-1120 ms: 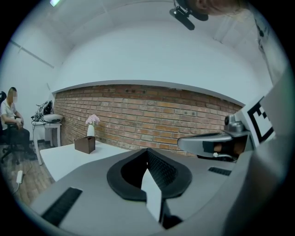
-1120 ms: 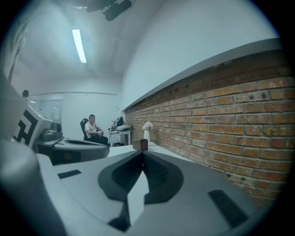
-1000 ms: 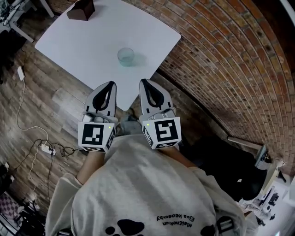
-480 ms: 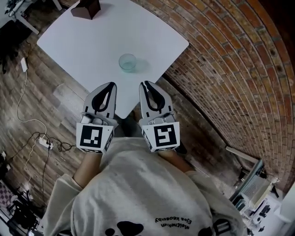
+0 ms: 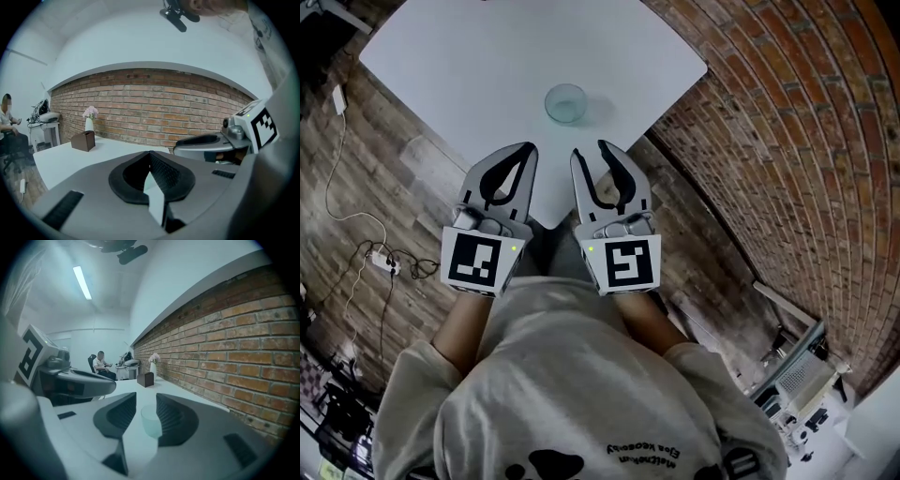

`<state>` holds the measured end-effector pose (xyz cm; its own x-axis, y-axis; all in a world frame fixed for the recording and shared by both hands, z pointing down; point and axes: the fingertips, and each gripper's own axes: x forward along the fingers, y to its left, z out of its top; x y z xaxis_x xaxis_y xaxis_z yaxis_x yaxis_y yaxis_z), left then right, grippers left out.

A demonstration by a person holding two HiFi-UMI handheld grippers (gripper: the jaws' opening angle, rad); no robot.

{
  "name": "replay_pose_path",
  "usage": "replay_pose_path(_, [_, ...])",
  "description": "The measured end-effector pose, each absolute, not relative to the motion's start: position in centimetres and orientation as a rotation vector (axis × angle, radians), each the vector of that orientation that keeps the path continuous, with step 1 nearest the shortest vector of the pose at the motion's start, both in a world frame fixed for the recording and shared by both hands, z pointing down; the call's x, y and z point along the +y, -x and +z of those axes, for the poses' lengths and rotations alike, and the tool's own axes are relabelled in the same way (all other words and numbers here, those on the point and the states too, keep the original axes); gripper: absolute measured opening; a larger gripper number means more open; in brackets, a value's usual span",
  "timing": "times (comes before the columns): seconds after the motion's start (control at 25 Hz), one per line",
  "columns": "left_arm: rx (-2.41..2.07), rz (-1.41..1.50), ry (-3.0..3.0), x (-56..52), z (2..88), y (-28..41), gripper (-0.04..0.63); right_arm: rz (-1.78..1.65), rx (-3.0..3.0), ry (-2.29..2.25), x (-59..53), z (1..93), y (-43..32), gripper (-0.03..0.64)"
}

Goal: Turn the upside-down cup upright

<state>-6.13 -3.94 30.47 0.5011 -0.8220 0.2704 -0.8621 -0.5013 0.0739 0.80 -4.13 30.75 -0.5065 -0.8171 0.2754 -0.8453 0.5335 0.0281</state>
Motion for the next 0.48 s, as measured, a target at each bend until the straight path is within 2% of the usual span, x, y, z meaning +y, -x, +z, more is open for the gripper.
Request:
replay_pose_path(0.12, [-1.418, 0.334, -2.554, -4.8, 31.6, 6.2, 0.011, 0.165, -2.495, -1.394, -5.0, 32.0, -0.5, 0.125])
replay_pose_path(0.48, [-1.346, 0.401, -2.533, -6.1, 33.9, 6.0, 0.011, 0.202, -2.443, -1.382, -7.3, 35.6, 0.3, 0.189])
